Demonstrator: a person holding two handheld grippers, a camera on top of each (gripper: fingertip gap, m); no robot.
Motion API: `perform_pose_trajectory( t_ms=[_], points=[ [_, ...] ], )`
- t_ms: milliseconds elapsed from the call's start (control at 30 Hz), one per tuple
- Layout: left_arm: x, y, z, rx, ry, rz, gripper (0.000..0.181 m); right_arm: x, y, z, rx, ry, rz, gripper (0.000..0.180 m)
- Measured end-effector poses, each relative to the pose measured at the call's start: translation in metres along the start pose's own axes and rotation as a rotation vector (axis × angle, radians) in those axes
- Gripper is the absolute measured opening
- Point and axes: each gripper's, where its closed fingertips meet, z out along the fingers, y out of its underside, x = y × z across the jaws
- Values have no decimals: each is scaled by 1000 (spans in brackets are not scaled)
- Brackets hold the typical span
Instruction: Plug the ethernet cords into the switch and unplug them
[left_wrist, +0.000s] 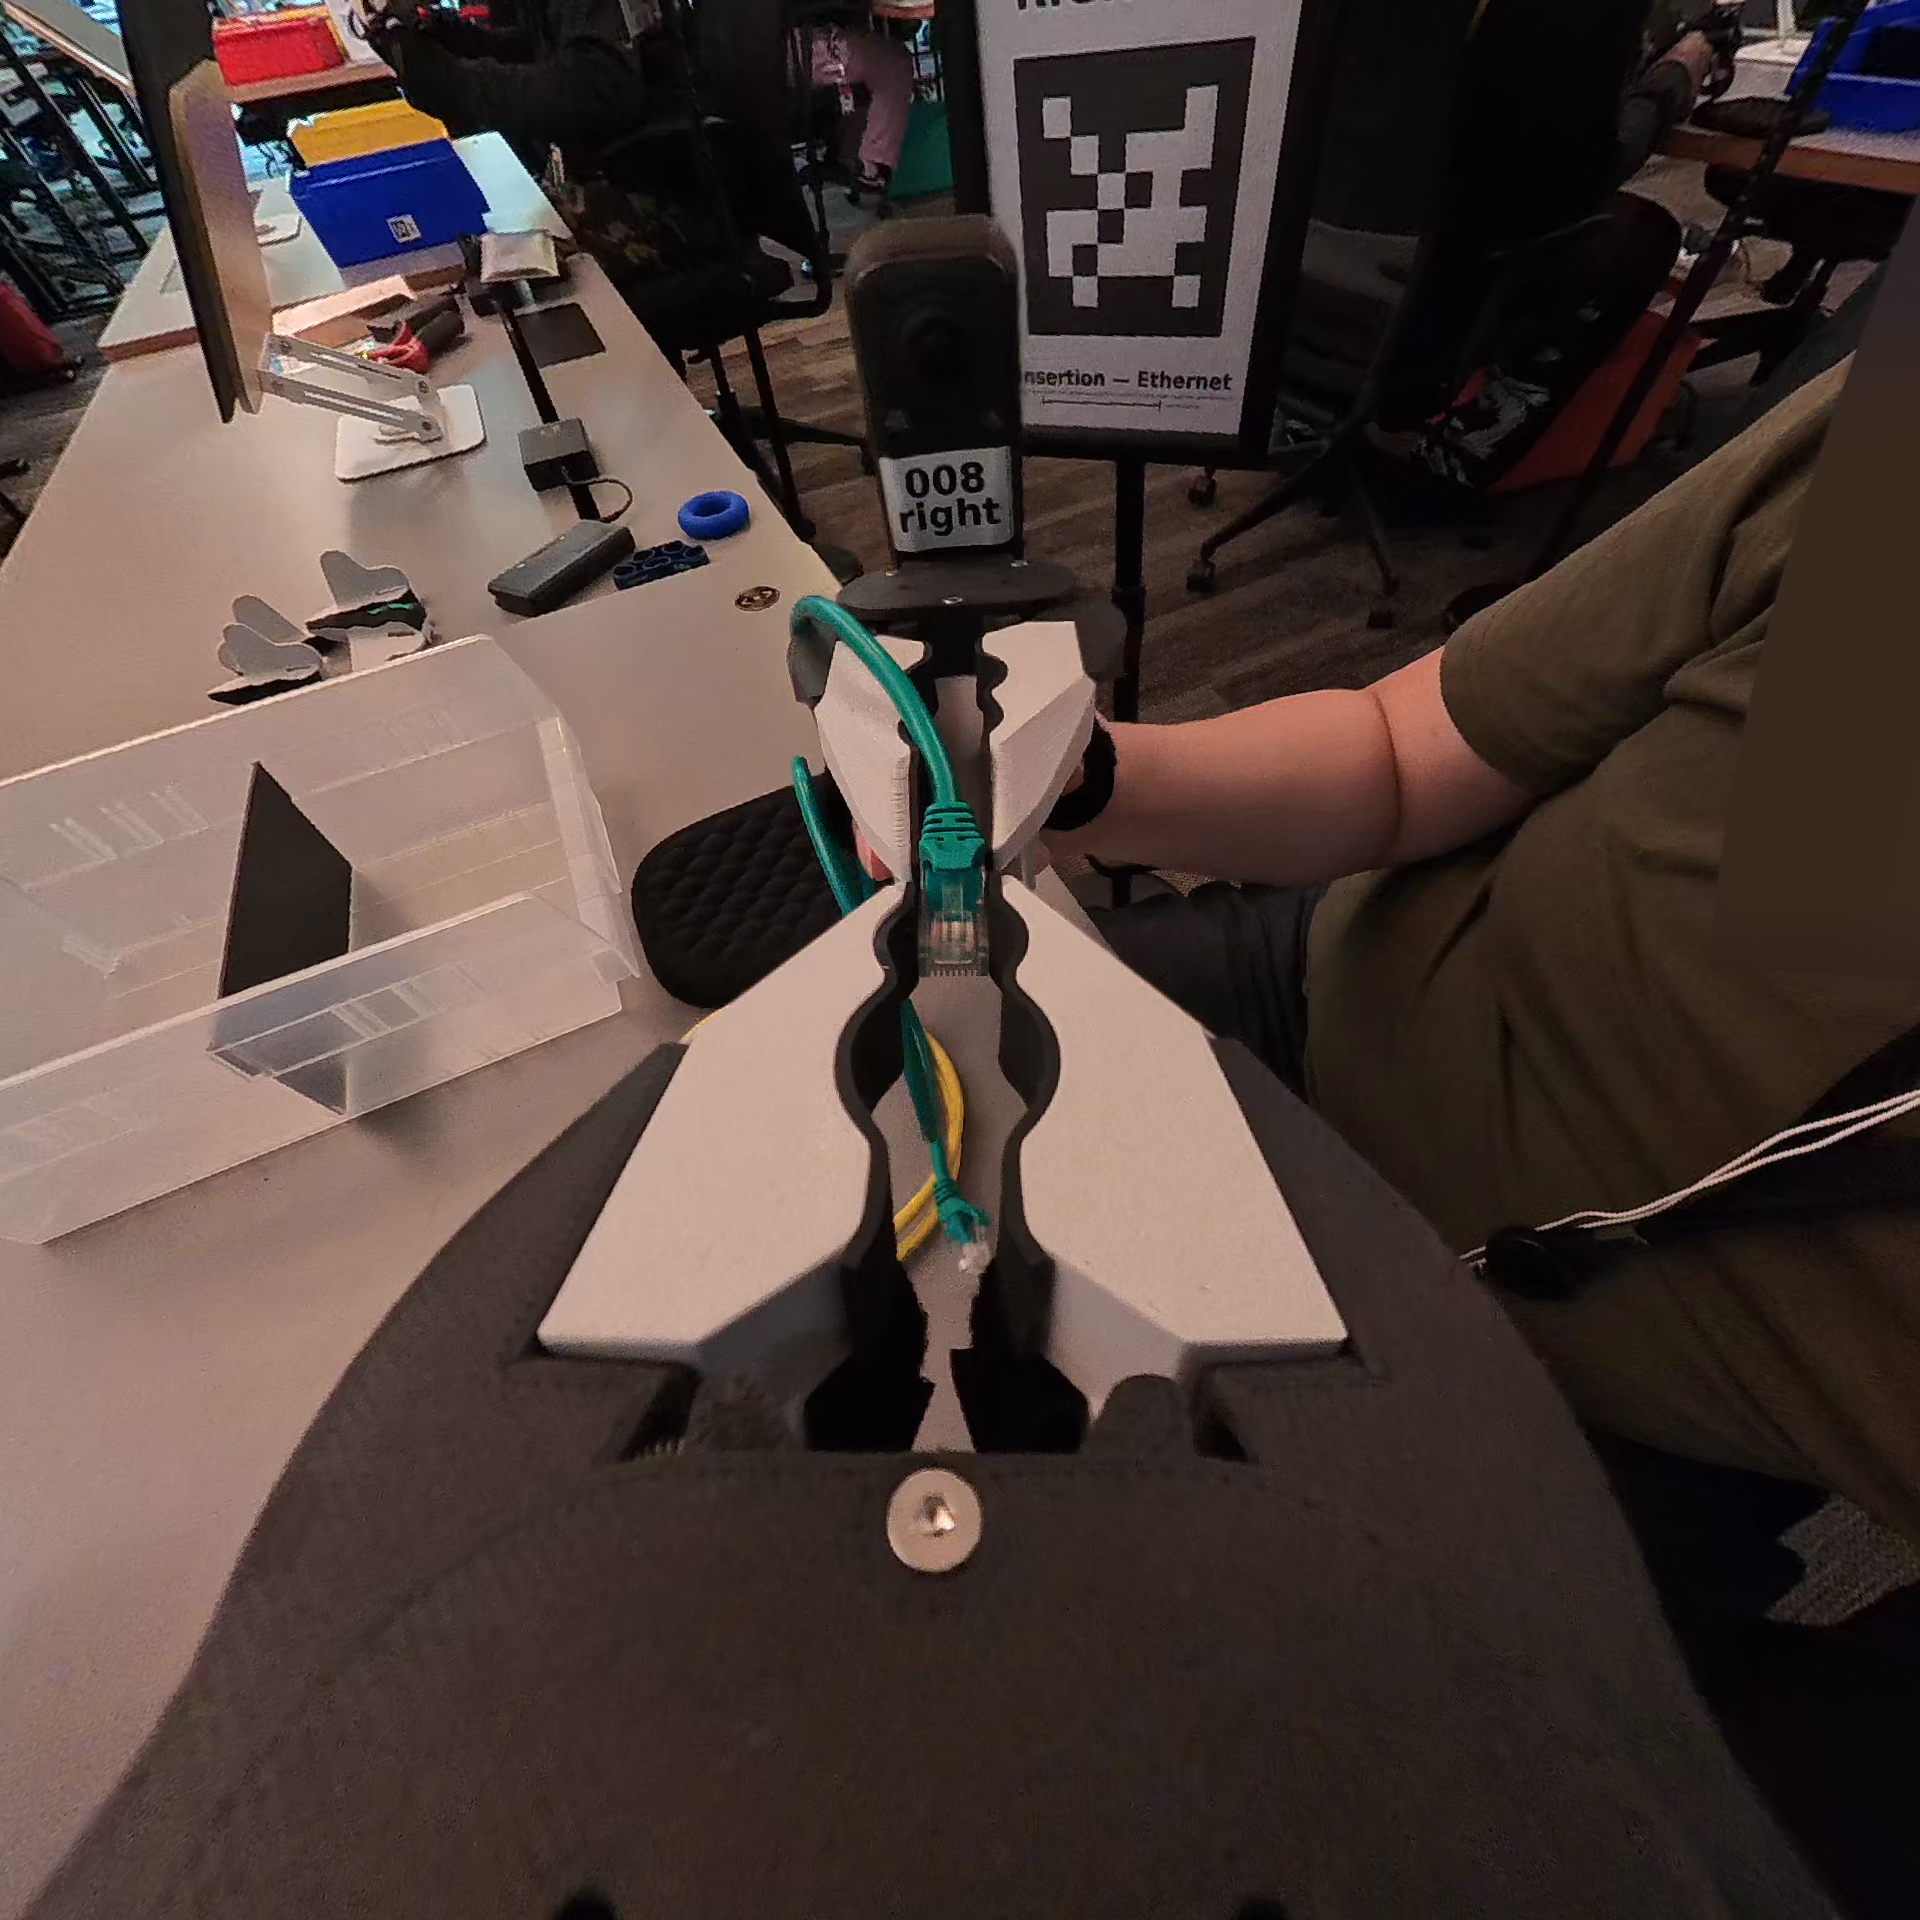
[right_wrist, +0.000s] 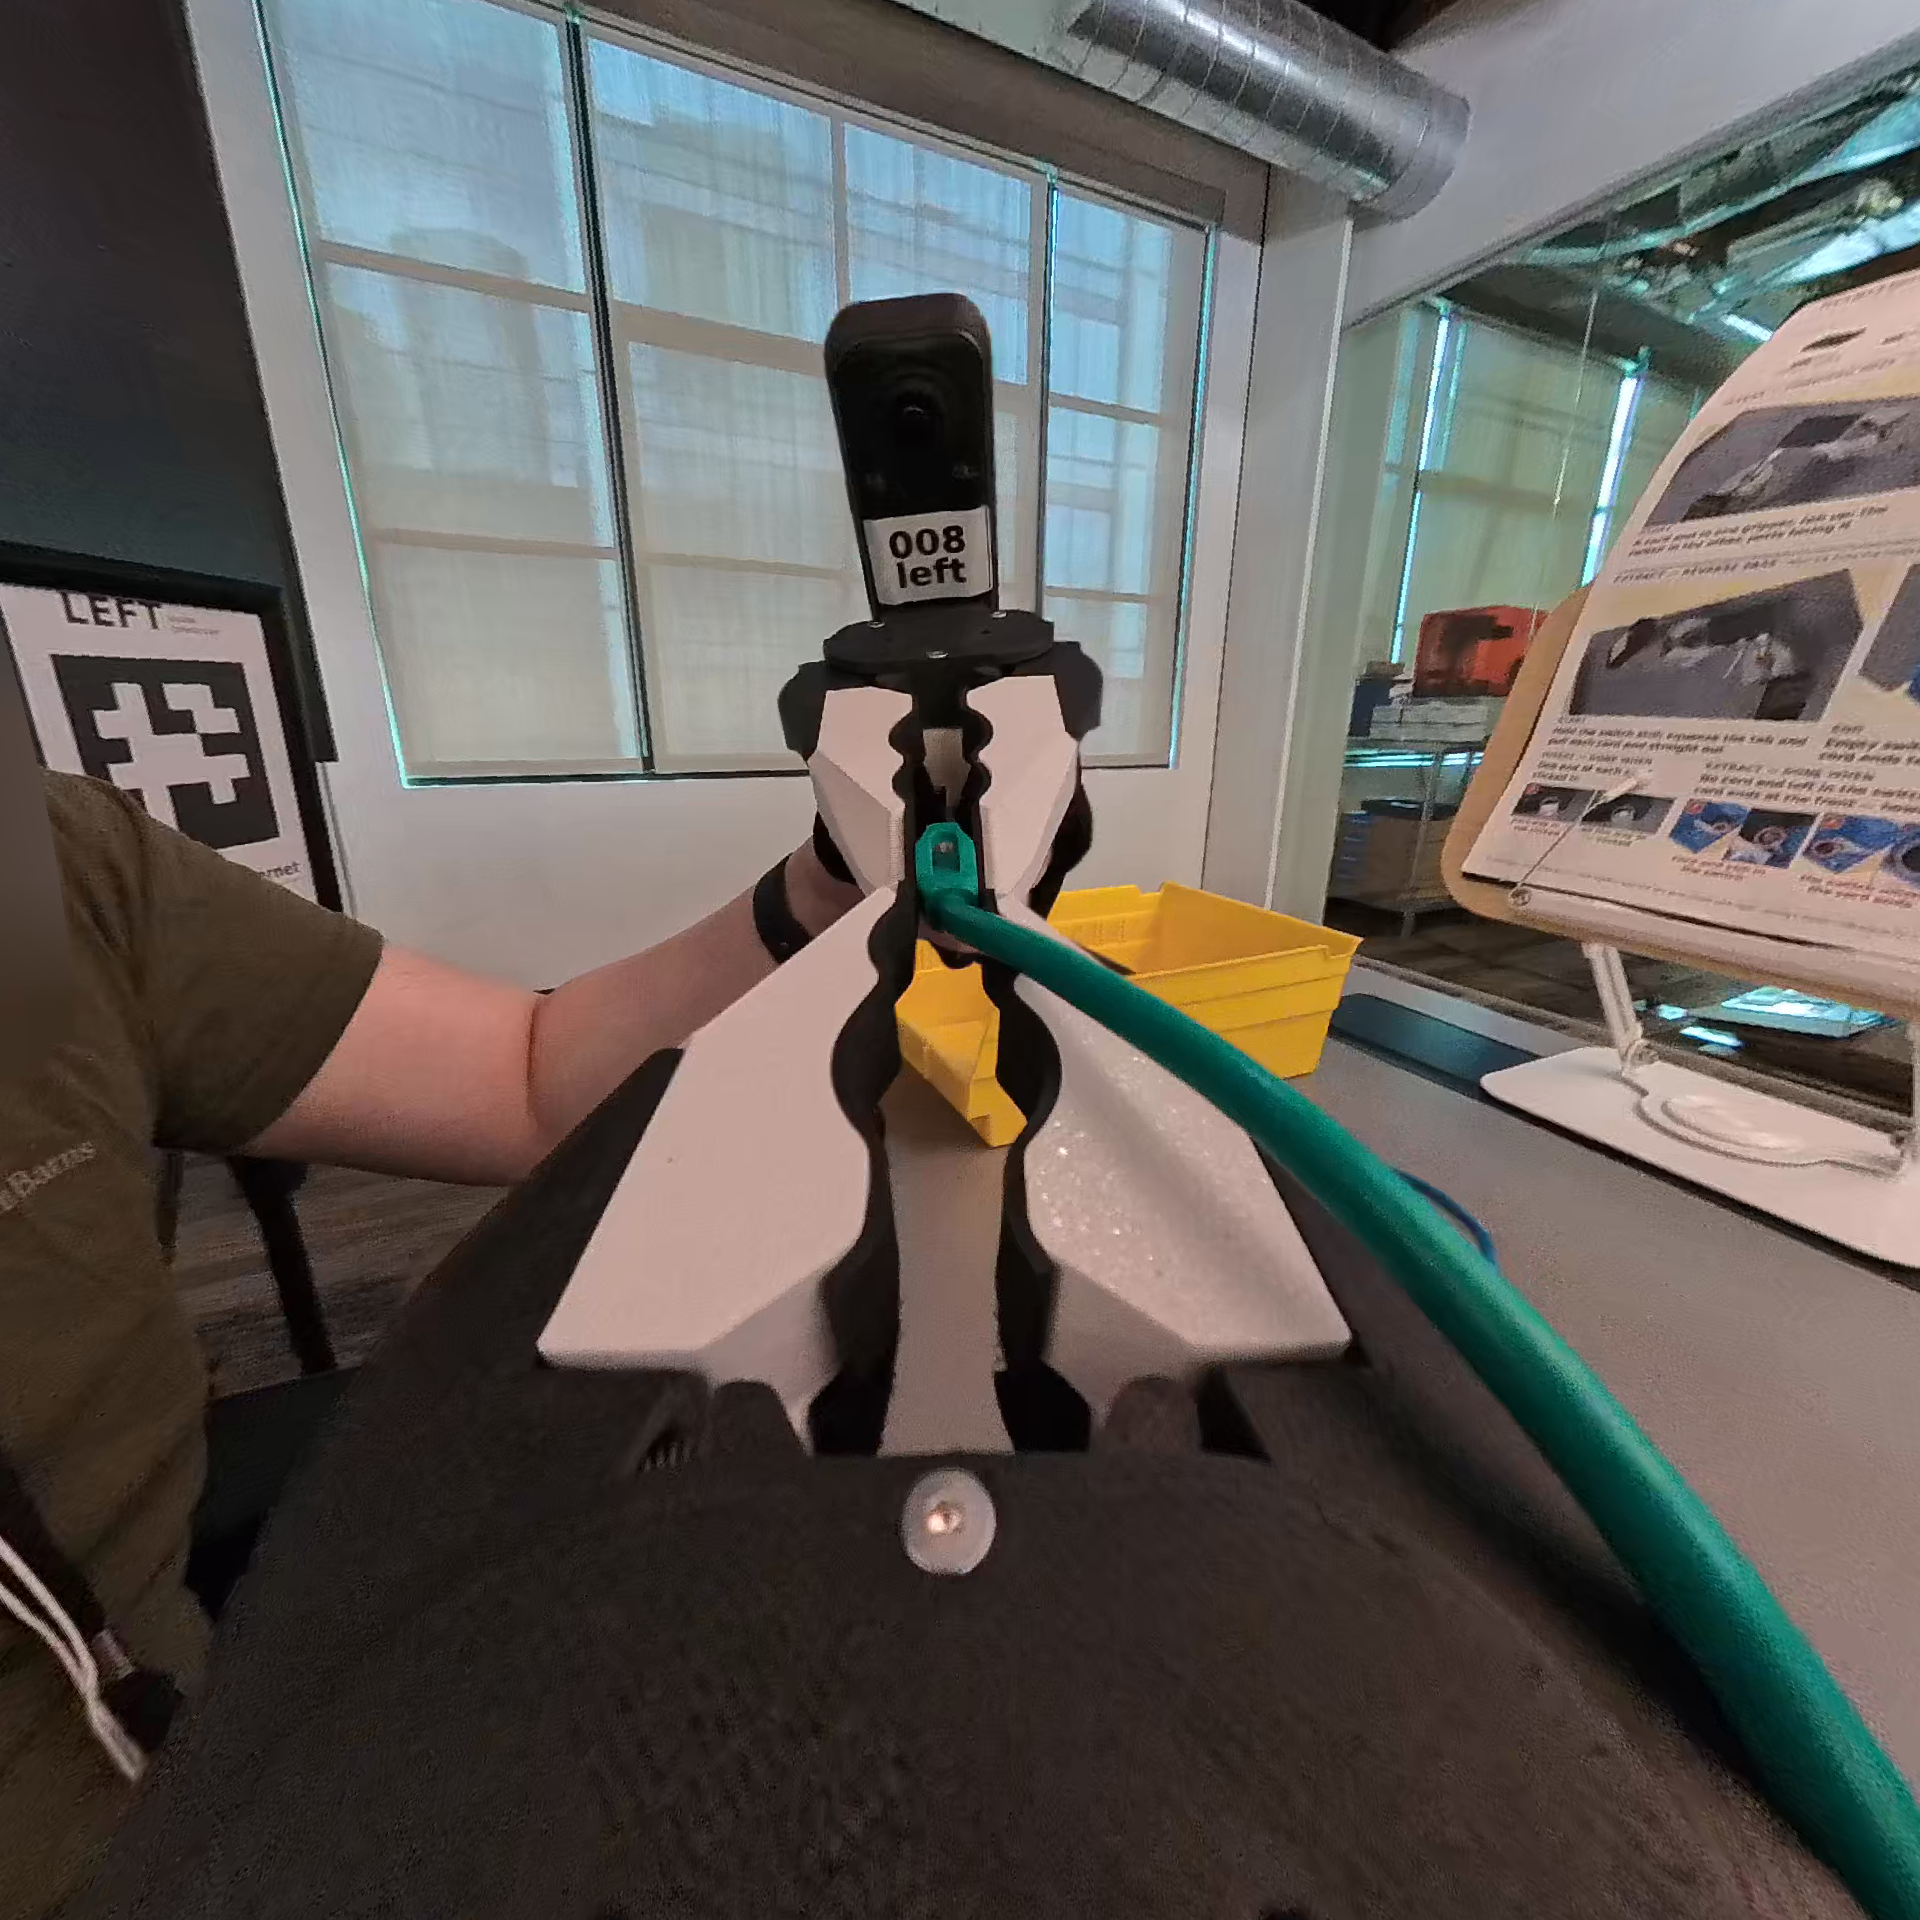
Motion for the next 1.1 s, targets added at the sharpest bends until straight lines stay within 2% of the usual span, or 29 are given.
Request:
perform_pose_trajectory(
  t_ms=[333, 433, 500, 567, 600, 733, 833, 867, 900, 1000, 1100],
  points=[
    [-4, 8, 2, -33, -31, 38, 13, 5, 5, -3, -30, -10, 133, 10],
    [-14, 12, -10, -56, -79, -10, 68, 10, 1, -9, 3, 10, 147, 10],
    [-36, 35, -23, -177, -182, -80, 79, 14, 0, -14, -1, 38, 133, 11],
    [-65, 67, -36, -318, -329, -97, 77, 15, -1, -18, -14, 59, 105, 11],
    [-71, 85, -37, -379, -338, -122, 73, 14, -2, -20, -23, 72, 82, 11],
    [-88, 161, -23, -608, -308, -317, 85, 8, -12, -24, -77, 135, -52, 11],
    [-92, 210, -13, -775, -304, -418, 85, 1, -20, -28, -125, 172, -145, 12],
    [-99, 215, -12, -780, -346, -414, 75, -1, -22, -30, -139, 181, -166, 12],
    [-106, 213, -11, -762, -384, -407, 73, -3, -23, -31, -150, 187, -184, 13],
    [-110, 216, -12, -766, -404, -410, 84, -7, -25, -37, -163, 199, -209, 13],
    [-120, 217, -15, -780, -456, -309, 85, -7, -26, -42, -165, 201, -203, 13]
  ],
)
